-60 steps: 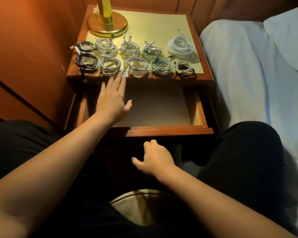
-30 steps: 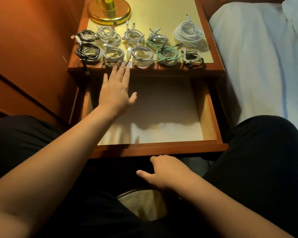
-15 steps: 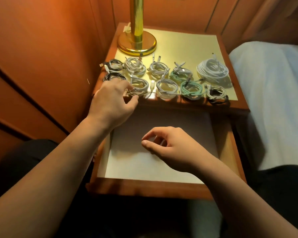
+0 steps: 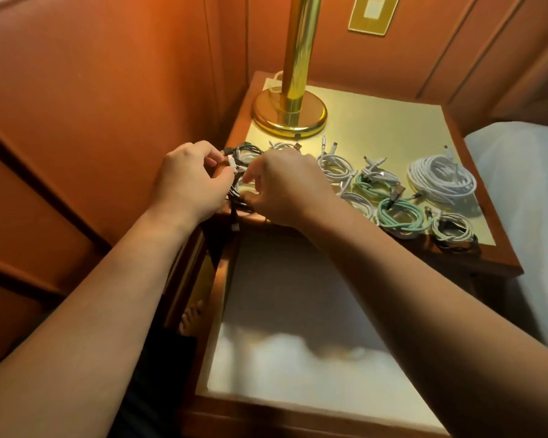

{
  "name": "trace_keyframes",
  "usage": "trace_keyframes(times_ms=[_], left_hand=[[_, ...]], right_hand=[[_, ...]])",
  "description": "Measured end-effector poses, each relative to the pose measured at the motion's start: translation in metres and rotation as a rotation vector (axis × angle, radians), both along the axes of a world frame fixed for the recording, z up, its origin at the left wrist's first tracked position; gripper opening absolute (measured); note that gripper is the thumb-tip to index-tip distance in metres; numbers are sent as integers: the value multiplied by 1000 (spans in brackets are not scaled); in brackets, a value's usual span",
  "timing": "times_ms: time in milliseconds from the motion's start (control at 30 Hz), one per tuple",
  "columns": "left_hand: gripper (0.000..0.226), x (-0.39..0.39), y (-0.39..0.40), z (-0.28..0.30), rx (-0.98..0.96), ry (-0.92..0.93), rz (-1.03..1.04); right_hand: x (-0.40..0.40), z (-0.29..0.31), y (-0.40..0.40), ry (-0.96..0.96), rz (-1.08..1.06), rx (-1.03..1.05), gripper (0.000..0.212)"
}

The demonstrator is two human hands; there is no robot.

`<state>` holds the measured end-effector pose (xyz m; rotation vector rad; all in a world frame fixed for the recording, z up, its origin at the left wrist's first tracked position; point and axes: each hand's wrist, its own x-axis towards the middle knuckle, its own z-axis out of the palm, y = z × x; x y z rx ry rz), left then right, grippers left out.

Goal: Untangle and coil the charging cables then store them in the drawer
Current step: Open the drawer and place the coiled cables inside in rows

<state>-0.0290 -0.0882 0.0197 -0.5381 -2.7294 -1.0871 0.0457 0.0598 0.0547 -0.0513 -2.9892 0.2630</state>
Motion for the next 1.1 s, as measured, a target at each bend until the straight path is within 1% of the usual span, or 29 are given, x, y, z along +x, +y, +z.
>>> trace_keyframes(times_ms=[67, 100, 200, 267, 333, 467, 533, 567, 667, 767, 967, 1100], left_hand=[[14, -4, 1, -1, 17, -10, -3], [14, -5, 1, -1, 26, -16, -3], [13, -6, 0, 0, 34, -25, 0], [11, -5, 0, 1, 40, -22, 7], [9, -5, -2, 3, 48, -17, 15], [5, -7, -10, 7, 54, -6, 27], [3, -6, -12, 9, -2, -10, 1], [3, -5, -11, 10, -47, -34, -47], [16, 7, -3, 8, -196, -156, -201], [27, 14, 4, 3, -342, -137, -214], [7, 23, 6, 4, -443, -63, -193], [7, 39, 7, 14, -449, -16, -194]], right_hand=[[-11, -4, -5, -133, -11, 68, 34], [-15, -7, -7, -176, -10, 90, 34], [-22, -18, -7, -159, -9, 123, 23], [-23, -20, -3, -123, -34, 55, 18], [-20, -20, 2, -87, -63, -55, 18], [-7, -8, 10, 76, -94, -307, 20], [3, 4, 13, 126, -117, -337, 23], [9, 8, 16, 135, -124, -333, 24], [32, 19, 24, 145, -113, -353, 22], [60, 26, 29, 136, -87, -357, 19], [121, 32, 36, 77, -58, -353, 7], [152, 35, 37, 20, -61, -345, 9]])
